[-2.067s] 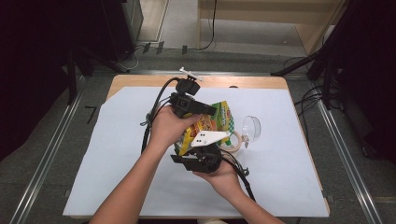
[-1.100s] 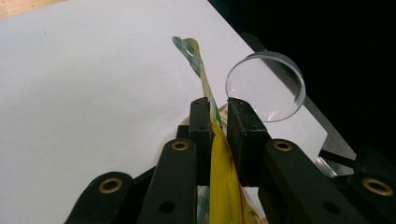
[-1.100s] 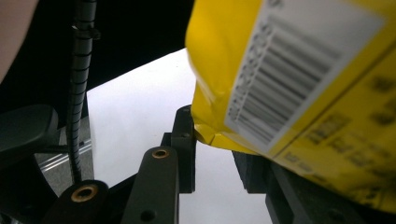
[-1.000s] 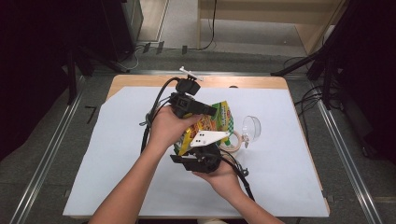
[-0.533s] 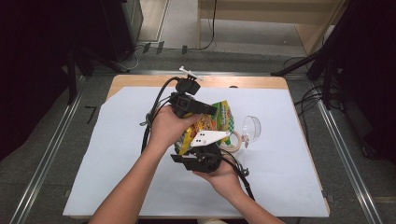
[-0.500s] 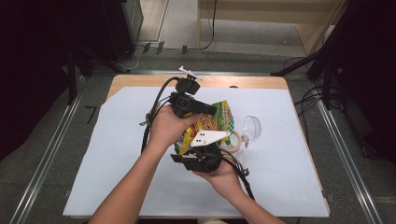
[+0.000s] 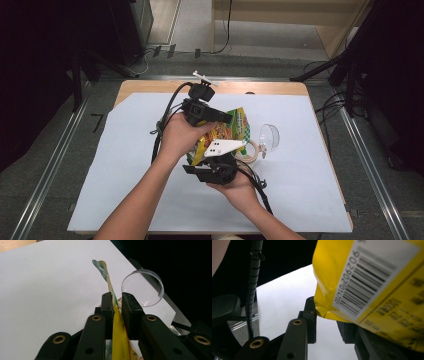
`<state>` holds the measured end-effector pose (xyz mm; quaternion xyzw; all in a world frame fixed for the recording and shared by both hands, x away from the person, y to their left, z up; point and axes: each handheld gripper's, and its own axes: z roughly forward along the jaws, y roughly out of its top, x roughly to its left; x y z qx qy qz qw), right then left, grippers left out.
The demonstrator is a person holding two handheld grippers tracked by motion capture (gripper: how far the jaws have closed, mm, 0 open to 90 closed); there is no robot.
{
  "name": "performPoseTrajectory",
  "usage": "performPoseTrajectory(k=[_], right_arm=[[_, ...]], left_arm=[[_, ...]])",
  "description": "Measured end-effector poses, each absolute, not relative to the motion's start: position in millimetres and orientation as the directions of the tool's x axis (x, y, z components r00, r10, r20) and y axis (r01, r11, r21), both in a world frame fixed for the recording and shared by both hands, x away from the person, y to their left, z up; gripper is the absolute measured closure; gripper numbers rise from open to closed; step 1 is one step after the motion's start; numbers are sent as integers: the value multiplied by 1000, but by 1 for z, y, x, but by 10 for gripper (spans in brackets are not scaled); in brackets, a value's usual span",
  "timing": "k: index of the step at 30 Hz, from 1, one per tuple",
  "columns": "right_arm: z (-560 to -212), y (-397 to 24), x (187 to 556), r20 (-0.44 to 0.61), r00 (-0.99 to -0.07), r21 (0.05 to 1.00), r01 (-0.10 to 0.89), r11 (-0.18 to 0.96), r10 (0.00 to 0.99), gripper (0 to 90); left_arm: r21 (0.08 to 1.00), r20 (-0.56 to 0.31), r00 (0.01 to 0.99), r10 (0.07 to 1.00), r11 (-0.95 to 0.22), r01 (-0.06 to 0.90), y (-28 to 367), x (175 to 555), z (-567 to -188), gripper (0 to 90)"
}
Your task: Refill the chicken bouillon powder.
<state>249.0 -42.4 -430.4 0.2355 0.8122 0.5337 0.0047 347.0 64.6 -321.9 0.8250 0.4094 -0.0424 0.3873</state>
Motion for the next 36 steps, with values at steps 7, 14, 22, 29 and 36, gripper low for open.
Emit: performPoseTrajectory(k=[7, 14, 22, 29, 36], right_arm=[[-430, -43, 249, 246, -887, 868, 381, 319, 390, 725], [-431, -43, 250, 245, -886, 866, 382, 321, 393, 728], [-431, -43, 250, 249, -886, 866, 384, 319, 392, 728], [-431, -44, 250, 249, -885, 866, 385, 319, 393, 727], [-430, -45, 250, 254, -882, 864, 391, 318, 397, 726]], left_arm=[[607, -384, 664, 642, -367, 705, 64, 346, -321, 803], [613, -377, 672, 638, -372, 697, 61, 343, -320, 803], [609, -373, 672, 639, -377, 697, 61, 344, -320, 802], [604, -386, 666, 638, -370, 706, 61, 348, -322, 802], [604, -387, 666, 638, -370, 706, 61, 348, -322, 802]])
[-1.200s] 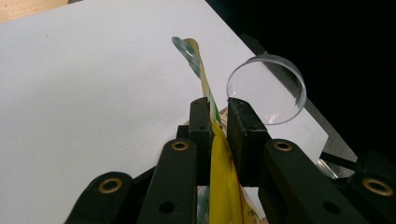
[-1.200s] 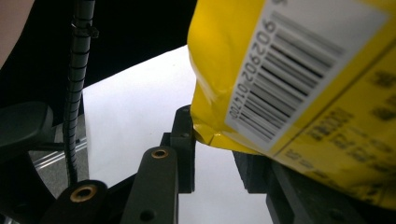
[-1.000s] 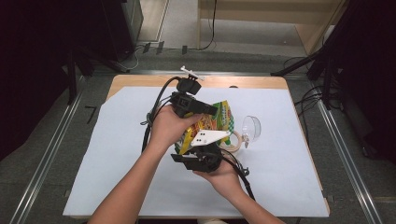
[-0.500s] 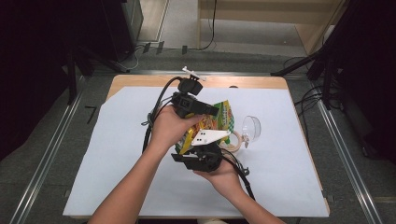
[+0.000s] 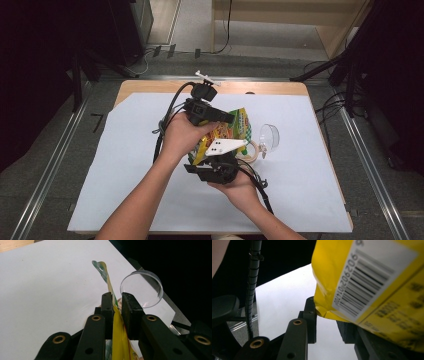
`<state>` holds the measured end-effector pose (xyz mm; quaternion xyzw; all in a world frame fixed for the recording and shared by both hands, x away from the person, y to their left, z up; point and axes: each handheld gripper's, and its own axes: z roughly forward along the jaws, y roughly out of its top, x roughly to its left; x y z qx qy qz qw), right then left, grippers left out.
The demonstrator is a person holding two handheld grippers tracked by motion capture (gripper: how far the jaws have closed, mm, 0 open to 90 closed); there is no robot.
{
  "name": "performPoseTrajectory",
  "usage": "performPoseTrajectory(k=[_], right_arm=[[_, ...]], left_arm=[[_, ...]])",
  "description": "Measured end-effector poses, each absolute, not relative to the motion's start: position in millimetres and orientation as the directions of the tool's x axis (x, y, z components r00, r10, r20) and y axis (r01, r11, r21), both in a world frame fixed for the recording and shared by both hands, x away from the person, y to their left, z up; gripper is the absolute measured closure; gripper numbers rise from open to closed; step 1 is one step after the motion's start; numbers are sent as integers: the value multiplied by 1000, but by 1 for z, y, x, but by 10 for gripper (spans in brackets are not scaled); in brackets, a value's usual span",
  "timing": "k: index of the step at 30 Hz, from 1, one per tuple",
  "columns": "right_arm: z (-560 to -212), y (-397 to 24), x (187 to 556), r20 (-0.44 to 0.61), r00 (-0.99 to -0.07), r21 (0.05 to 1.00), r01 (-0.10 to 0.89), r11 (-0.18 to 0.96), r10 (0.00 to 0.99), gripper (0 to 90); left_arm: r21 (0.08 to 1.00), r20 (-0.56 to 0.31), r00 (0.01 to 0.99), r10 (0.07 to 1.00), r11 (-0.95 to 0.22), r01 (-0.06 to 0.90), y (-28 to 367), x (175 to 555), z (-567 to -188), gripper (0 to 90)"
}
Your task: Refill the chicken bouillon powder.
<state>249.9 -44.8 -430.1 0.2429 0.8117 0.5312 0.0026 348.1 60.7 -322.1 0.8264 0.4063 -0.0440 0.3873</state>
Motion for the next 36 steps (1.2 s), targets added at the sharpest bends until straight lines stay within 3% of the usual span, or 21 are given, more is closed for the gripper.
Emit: performPoseTrajectory(k=[36], right_arm=[[-431, -44, 251, 249, -886, 867, 384, 317, 391, 726]], left_arm=[[608, -370, 668, 646, -375, 700, 61, 346, -321, 801]])
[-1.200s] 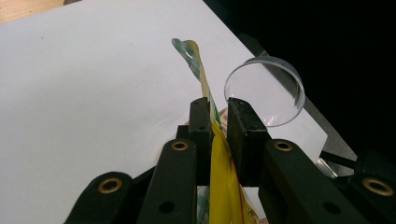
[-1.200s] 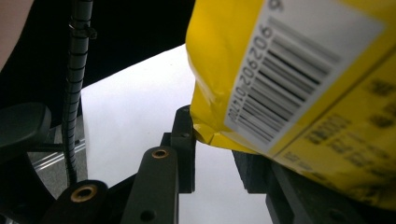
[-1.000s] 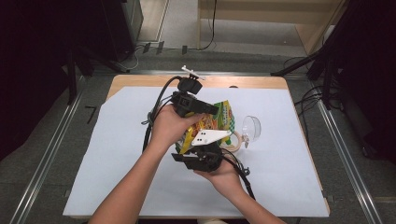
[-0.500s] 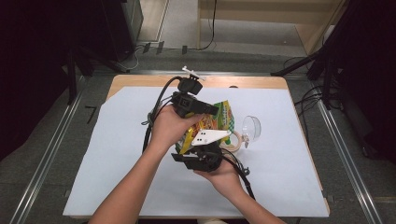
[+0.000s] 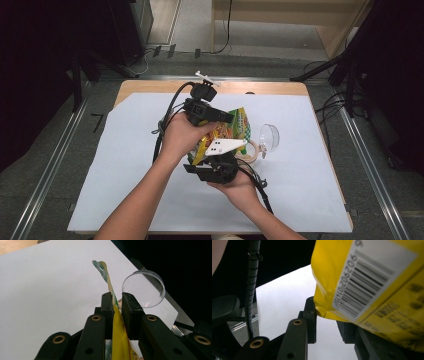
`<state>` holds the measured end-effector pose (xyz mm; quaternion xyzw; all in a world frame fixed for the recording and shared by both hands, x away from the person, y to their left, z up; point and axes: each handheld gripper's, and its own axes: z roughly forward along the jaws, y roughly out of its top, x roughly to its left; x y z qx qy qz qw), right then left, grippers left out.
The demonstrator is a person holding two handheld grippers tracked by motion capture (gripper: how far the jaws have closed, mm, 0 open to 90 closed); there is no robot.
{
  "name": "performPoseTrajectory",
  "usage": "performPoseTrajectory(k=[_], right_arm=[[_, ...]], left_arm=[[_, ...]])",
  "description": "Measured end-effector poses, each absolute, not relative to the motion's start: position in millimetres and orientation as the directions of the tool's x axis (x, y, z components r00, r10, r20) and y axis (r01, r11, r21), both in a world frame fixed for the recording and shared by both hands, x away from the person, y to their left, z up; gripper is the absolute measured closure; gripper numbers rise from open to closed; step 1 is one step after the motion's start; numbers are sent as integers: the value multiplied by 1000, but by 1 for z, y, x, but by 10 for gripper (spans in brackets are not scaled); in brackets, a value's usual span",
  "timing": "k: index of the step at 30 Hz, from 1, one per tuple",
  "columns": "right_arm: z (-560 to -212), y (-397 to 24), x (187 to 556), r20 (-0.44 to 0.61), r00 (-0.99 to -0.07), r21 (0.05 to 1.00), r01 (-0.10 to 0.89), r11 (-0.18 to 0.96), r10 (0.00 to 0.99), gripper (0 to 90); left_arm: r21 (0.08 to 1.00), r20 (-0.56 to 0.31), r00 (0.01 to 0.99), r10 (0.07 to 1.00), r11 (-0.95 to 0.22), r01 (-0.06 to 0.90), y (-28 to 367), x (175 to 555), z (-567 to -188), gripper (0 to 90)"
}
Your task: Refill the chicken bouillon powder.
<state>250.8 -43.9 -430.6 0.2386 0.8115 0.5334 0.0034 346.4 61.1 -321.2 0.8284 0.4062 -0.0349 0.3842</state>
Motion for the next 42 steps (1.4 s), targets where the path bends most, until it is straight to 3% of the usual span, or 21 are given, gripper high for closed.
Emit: performPoseTrajectory(k=[42], right_arm=[[-428, -44, 250, 248, -885, 871, 382, 311, 393, 723]], left_arm=[[601, -375, 664, 647, -375, 705, 60, 349, -320, 801]])
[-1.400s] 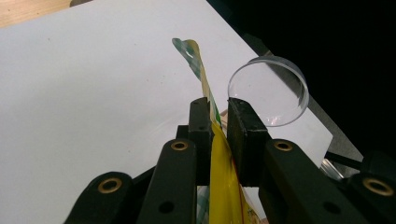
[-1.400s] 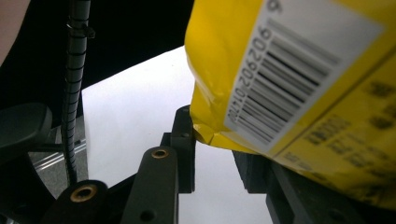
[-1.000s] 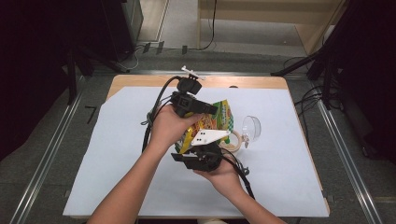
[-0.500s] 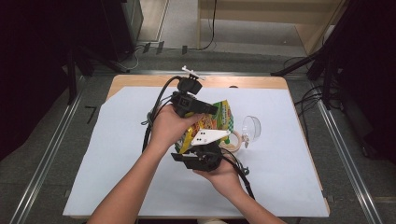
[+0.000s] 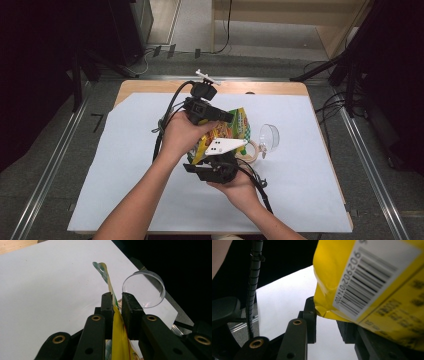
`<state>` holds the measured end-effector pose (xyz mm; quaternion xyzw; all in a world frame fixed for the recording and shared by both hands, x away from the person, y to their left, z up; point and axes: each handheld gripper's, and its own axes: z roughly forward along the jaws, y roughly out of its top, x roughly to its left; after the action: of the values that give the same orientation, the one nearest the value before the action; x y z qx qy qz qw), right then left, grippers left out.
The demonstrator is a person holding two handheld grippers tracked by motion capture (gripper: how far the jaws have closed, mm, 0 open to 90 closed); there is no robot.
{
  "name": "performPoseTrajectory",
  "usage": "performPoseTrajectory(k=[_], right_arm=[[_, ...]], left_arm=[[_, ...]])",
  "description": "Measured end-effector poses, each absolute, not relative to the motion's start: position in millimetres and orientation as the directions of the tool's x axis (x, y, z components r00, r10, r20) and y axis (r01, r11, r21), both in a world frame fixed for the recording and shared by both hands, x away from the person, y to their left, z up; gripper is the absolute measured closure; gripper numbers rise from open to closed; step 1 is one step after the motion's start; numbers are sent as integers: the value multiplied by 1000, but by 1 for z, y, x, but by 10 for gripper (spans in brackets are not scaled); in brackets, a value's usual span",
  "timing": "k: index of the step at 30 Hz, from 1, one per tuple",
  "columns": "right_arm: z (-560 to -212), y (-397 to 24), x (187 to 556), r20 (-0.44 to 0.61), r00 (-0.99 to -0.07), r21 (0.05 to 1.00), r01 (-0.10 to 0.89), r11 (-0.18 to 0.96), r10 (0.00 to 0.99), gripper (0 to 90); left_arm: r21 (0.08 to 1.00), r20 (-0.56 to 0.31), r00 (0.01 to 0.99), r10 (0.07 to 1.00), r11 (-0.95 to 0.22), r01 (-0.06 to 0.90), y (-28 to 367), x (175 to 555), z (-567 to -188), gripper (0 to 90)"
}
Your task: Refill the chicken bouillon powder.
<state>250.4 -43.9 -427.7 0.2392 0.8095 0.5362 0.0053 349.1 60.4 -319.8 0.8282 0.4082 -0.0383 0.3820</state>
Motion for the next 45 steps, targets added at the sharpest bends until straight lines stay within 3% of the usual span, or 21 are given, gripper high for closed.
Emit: performPoseTrajectory(k=[45], right_arm=[[-429, -43, 251, 233, -891, 871, 369, 324, 388, 724]], left_arm=[[613, -372, 664, 649, -365, 700, 63, 347, -321, 797]])
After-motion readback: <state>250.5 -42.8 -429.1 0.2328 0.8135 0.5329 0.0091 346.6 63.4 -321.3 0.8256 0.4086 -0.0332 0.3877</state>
